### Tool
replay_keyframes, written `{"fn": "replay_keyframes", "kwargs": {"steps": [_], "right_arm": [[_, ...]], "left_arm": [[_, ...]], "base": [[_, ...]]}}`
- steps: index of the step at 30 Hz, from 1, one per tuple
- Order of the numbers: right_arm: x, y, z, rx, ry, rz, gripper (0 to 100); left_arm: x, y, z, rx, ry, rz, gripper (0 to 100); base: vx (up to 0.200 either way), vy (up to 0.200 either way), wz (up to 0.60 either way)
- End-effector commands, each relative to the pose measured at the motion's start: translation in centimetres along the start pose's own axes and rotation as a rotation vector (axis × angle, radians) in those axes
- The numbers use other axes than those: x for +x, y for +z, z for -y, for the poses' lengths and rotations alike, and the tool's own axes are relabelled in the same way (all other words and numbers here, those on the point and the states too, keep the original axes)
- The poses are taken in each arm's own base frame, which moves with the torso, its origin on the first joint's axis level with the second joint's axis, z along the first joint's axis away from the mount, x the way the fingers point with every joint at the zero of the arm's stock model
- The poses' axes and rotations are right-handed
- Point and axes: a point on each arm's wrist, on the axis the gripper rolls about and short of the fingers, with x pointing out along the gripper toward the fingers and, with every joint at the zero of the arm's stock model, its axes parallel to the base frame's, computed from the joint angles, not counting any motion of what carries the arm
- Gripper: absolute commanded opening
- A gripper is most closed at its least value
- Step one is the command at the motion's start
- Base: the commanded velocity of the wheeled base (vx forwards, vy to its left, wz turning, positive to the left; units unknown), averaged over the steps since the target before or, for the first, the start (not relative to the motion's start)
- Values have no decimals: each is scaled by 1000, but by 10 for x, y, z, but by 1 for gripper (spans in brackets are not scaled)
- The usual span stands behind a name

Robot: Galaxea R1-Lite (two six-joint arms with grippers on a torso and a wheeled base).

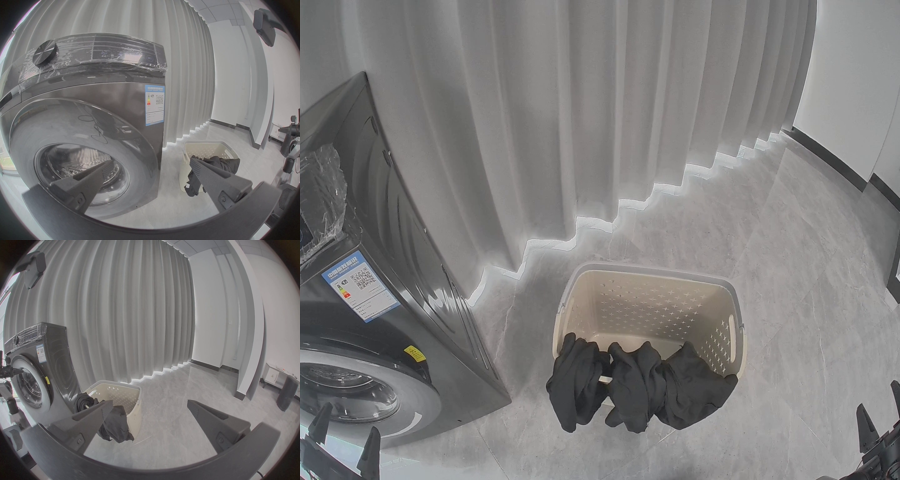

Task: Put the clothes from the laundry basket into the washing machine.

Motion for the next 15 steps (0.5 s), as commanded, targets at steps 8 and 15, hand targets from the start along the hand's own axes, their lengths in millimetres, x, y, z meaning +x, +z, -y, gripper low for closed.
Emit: {"fn": "replay_keyframes", "kwargs": {"steps": [8,15], "right_arm": [[1,-5,0,0,1,-13,100],[1,-5,0,0,1,-13,100]], "left_arm": [[0,-5,0,-2,0,-1,100],[0,-5,0,0,-2,-1,100]], "base": [[25,0,0],[200,0,0]]}}
